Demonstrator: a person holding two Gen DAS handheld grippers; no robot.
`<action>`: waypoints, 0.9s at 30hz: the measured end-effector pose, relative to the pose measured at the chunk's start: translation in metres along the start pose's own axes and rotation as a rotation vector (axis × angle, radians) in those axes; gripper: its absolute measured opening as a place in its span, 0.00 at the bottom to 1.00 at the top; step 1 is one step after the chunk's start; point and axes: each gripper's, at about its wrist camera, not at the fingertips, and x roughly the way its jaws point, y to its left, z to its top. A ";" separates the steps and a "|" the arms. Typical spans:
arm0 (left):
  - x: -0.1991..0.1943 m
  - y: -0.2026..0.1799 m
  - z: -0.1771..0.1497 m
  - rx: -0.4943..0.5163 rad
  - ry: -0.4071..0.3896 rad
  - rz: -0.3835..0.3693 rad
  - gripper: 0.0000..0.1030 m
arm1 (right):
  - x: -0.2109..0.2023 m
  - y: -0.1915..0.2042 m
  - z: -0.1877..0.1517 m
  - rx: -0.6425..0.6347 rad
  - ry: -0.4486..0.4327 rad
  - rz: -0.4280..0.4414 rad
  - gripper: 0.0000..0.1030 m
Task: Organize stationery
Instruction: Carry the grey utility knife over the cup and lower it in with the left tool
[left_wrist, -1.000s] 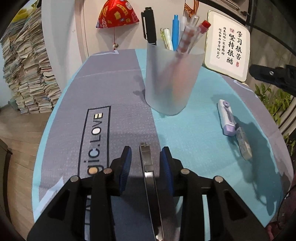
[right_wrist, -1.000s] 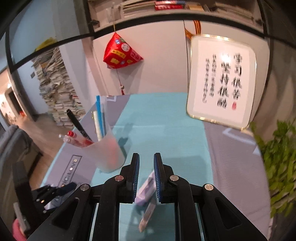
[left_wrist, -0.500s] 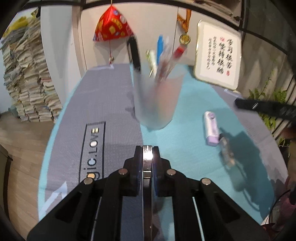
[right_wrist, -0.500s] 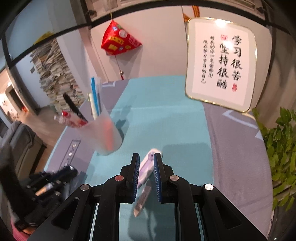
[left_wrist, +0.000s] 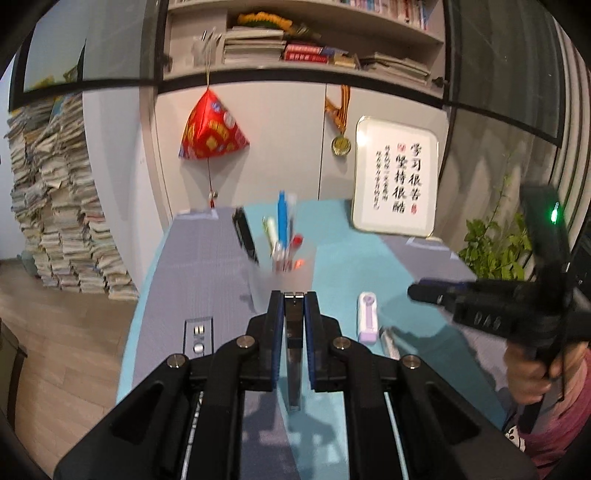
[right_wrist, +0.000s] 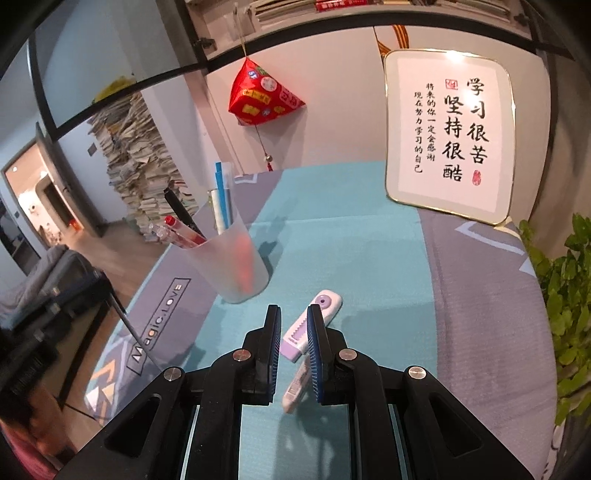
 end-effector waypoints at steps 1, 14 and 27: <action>-0.002 -0.001 0.006 0.007 -0.013 0.001 0.09 | -0.001 0.000 -0.001 -0.004 -0.007 -0.009 0.14; -0.026 -0.010 0.090 0.034 -0.192 0.032 0.09 | -0.001 -0.005 -0.012 -0.020 -0.010 -0.058 0.14; 0.034 -0.002 0.103 0.017 -0.196 0.077 0.09 | 0.004 -0.005 -0.011 -0.023 0.022 -0.088 0.14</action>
